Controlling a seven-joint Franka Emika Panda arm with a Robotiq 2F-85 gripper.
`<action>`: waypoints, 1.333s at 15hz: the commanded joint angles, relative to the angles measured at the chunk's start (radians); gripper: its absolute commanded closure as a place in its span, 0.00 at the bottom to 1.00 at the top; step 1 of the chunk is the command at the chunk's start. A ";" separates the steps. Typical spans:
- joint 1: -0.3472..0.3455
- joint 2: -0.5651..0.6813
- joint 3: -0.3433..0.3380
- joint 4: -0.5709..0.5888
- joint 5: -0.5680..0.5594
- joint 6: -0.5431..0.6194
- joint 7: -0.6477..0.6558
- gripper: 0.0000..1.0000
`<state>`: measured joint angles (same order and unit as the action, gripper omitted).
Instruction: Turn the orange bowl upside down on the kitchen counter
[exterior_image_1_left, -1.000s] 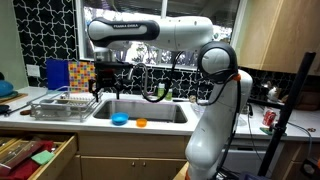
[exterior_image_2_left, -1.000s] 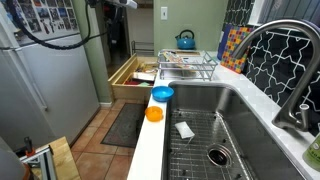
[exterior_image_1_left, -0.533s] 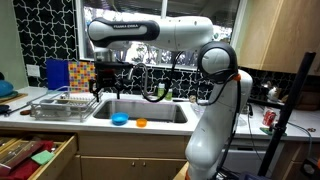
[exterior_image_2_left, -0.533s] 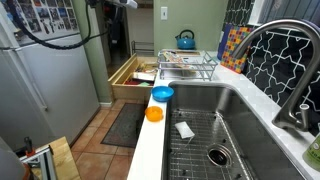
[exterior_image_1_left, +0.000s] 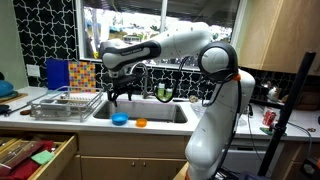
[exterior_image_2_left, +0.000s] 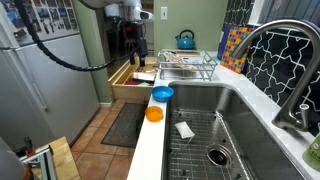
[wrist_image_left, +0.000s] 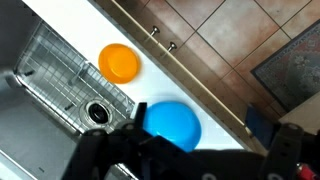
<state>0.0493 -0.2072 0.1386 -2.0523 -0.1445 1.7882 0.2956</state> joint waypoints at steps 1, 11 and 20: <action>-0.010 -0.082 -0.085 -0.173 0.047 0.189 -0.228 0.00; -0.055 -0.086 -0.200 -0.222 0.062 0.103 -0.541 0.00; -0.065 -0.092 -0.202 -0.364 -0.205 0.385 -0.685 0.00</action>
<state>-0.0030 -0.2895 -0.0477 -2.3270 -0.2616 2.0513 -0.2962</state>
